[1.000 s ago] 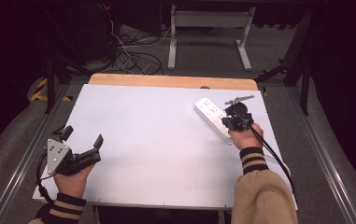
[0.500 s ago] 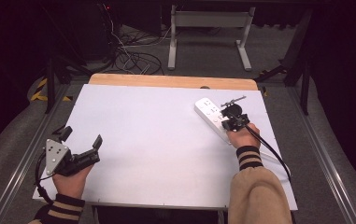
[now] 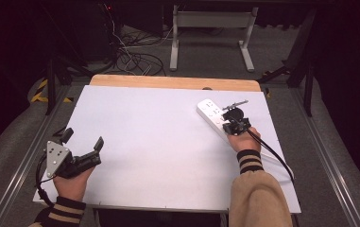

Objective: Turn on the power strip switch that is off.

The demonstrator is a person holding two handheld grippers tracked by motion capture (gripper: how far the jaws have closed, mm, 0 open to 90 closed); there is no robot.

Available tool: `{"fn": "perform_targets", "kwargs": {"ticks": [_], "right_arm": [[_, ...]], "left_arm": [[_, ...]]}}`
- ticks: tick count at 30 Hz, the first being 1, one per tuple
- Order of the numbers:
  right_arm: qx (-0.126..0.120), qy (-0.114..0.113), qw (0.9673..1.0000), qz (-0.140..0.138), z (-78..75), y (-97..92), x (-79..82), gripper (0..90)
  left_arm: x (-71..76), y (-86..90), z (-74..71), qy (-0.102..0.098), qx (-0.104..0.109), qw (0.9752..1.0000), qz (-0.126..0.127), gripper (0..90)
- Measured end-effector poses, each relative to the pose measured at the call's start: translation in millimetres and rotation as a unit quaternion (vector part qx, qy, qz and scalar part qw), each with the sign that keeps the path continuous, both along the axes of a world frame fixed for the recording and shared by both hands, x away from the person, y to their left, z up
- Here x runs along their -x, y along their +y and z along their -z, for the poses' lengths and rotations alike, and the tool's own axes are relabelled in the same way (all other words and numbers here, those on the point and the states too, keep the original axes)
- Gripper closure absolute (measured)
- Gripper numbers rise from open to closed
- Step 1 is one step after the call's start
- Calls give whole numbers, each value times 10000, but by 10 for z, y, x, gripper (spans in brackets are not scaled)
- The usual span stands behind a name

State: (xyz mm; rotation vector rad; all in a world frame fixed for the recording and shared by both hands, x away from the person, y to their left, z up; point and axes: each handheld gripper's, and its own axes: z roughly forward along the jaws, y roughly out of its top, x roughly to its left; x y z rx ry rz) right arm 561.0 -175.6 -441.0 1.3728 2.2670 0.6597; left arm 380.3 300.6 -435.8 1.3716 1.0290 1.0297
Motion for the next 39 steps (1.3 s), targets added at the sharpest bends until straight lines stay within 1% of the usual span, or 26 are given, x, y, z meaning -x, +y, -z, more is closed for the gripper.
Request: {"fn": "perform_targets", "kwargs": {"ticks": [4,7,10,14,16,18,21,24,26,28,31,34,37,39], "right_arm": [[-254,-116,9996,59,37,-28,22,900],[-349,-164,9992,112,50,-41,34,900],[-366,-180,9991,115,54,-47,40,900],[-546,-199,9981,190,72,-74,55,900],[-639,-253,9974,224,86,-93,66,900],[-631,-337,9972,214,103,-91,84,900],[-684,-311,9969,240,104,-97,84,900],[-648,-318,9971,243,114,-90,88,900],[-679,-368,9967,267,122,-94,94,900],[-656,-418,9966,254,130,-87,109,900],[-732,-482,9958,264,145,-103,121,900],[-819,-454,9952,282,147,-120,117,900],[-840,-412,9952,289,142,-124,109,900],[-853,-427,9950,300,145,-124,111,900]], "left_arm": [[2,4,-1,0,-7,10000,-7,3],[8,6,-2,-5,-1,10000,-8,2],[14,11,-1,0,8,10000,-14,2],[20,15,-1,-4,6,10000,-14,2],[23,18,-2,-17,8,10000,-9,2],[21,20,-1,-8,11,10000,-11,2],[23,17,-1,-1,14,10000,-15,2],[23,15,-1,-4,-4,10000,-18,2],[20,18,0,8,-2,10000,-25,3],[22,20,1,11,13,10000,-25,2],[30,24,0,-3,10,10000,-31,2],[28,21,1,7,18,10000,-20,2],[28,16,0,6,3,10000,-6,2],[23,14,1,15,-2,10000,-7,2]]}}
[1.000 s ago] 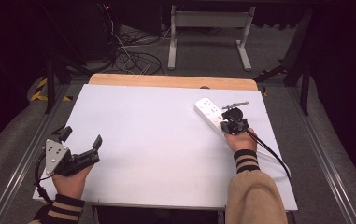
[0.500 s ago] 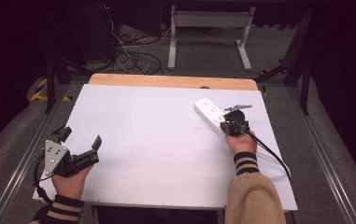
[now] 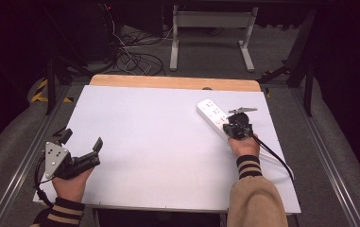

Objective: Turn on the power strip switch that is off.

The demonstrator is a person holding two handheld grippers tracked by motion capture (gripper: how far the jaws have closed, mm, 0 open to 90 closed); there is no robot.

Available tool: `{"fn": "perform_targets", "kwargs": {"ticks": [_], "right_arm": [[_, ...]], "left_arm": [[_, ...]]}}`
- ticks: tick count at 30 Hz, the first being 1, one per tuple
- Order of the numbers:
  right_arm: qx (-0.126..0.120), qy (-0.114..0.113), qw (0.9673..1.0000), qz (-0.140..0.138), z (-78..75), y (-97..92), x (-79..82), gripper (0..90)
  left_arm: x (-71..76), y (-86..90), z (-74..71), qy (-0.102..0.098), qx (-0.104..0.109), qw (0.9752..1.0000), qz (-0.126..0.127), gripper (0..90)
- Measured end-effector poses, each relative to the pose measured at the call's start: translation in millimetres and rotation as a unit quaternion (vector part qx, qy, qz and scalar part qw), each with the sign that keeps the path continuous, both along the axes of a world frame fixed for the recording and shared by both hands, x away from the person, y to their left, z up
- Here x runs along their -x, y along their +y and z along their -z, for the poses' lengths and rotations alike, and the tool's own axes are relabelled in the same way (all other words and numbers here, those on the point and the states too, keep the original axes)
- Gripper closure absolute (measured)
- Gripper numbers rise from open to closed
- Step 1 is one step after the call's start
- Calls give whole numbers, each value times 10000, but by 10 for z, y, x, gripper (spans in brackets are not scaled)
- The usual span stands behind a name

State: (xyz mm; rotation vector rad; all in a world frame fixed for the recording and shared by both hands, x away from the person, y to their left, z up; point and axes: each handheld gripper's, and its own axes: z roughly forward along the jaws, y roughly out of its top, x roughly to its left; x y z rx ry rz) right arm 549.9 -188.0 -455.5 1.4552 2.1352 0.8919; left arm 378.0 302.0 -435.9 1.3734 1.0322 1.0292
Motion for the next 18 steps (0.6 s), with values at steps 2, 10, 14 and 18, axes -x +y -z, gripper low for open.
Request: {"fn": "perform_targets", "kwargs": {"ticks": [2,10,14,18], "right_arm": [[-81,48,9999,50,-1,-6,-2,900],[-77,-2,9999,91,6,0,3,900],[-94,-27,9999,134,12,6,14,900],[-127,-27,9998,123,14,-3,7,900]], "left_arm": [[-6,-4,-1,-1,6,10000,4,2],[-14,-21,0,19,-11,10000,54,2],[-19,-19,2,44,-22,10000,32,2],[-22,-31,3,40,-53,10000,50,3]]}}
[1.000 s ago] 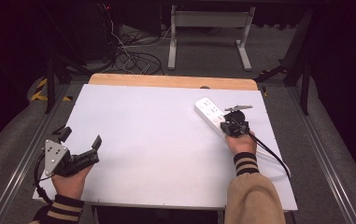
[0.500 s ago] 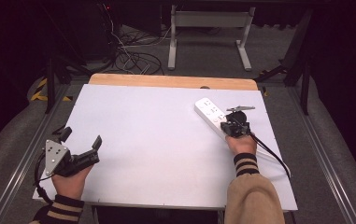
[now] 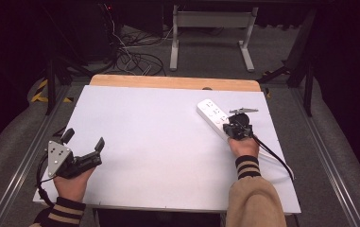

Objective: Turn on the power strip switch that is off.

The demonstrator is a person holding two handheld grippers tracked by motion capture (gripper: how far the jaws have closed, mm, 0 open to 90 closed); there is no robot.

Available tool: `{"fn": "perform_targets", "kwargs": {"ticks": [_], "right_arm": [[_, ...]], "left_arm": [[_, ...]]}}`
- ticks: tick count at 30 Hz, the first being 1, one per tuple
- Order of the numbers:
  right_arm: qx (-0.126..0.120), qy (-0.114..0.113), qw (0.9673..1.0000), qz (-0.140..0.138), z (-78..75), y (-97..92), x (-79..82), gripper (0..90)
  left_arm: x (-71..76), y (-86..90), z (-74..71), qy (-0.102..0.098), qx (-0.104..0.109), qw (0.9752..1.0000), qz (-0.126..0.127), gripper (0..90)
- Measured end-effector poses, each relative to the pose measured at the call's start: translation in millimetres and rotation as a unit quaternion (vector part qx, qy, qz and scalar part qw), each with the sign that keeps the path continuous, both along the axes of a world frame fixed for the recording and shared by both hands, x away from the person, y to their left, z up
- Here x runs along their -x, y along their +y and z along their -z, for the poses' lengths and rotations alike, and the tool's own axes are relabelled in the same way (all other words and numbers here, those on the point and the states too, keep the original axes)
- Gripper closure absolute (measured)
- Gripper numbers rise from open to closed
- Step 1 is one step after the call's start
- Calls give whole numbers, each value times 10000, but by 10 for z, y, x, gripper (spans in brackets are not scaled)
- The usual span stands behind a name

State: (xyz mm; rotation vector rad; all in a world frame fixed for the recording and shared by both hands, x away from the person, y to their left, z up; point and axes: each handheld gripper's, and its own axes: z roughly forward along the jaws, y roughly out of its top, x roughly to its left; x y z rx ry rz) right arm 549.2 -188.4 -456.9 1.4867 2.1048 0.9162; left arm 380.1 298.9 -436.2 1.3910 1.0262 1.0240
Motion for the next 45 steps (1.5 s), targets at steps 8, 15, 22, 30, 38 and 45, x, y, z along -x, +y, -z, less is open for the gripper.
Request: {"fn": "perform_targets", "kwargs": {"ticks": [8,15,22,30,38,45], "right_arm": [[36,-14,10000,37,-2,16,8,900],[232,-92,9997,7,-6,51,17,900],[86,-489,9987,-93,-161,-39,78,900],[-544,-1492,9866,-372,-273,-417,800,900],[-1168,-2681,9563,-22,-288,-699,1283,900],[-1282,-3158,9401,8,-290,-710,1513,900]], "left_arm": [[-3,3,-2,1,33,10000,-1,2],[-23,-10,-6,34,27,10000,37,2],[-32,-4,-8,12,33,10000,23,2],[-49,-13,-13,-2,93,10000,-19,3],[-17,-26,-25,-139,69,9999,-52,3],[-14,-17,-27,-152,86,9998,-56,3]]}}
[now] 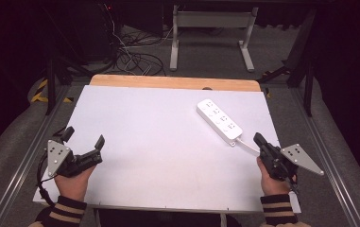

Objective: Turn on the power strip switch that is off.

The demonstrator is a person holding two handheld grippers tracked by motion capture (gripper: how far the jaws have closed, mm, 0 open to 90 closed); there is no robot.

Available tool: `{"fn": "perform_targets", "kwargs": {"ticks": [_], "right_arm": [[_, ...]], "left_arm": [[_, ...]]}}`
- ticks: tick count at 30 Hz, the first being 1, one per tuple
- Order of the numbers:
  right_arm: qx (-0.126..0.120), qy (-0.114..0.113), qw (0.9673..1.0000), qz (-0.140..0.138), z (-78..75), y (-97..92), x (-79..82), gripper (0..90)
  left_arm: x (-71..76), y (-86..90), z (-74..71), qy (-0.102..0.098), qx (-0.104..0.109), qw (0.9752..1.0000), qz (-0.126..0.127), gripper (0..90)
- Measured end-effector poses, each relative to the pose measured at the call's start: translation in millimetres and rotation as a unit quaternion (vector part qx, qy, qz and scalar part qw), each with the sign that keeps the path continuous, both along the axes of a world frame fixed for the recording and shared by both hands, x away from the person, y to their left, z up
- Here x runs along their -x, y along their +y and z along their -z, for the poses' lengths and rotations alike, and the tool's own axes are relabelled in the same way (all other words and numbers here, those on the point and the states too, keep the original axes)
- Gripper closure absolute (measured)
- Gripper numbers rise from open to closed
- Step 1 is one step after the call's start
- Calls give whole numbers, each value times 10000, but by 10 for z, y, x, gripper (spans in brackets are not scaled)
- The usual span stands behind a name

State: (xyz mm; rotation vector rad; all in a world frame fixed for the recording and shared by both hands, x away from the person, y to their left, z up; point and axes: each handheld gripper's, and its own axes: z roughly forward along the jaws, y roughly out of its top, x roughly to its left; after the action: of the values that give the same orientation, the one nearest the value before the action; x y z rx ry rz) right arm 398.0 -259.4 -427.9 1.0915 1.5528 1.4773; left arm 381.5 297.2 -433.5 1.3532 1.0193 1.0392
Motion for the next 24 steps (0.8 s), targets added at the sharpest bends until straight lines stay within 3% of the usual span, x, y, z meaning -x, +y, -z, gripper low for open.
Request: {"fn": "perform_targets", "kwargs": {"ticks": [3,7,8,9,13,15,18,24], "right_arm": [[54,-127,9999,33,13,-1,41,900],[67,-122,9999,36,61,21,27,898],[79,-125,9999,28,75,25,24,817],[113,-251,9995,125,86,35,26,661],[-4,-533,9980,333,78,29,27,376],[-43,-496,9976,476,67,30,14,212],[-23,-484,9979,420,69,35,-1,112],[65,-624,9971,434,79,53,2,84]], "left_arm": [[0,-1,-1,5,15,10000,11,3],[3,-5,-3,-10,-18,10000,-5,3],[4,-8,-1,-6,-22,10000,-10,3],[3,-8,0,-4,-32,10000,-17,3],[3,-8,4,12,-11,10000,21,3],[6,-4,3,10,-16,10000,13,3],[10,-2,3,3,0,10000,21,3],[7,-4,3,15,-15,10000,30,3]]}}
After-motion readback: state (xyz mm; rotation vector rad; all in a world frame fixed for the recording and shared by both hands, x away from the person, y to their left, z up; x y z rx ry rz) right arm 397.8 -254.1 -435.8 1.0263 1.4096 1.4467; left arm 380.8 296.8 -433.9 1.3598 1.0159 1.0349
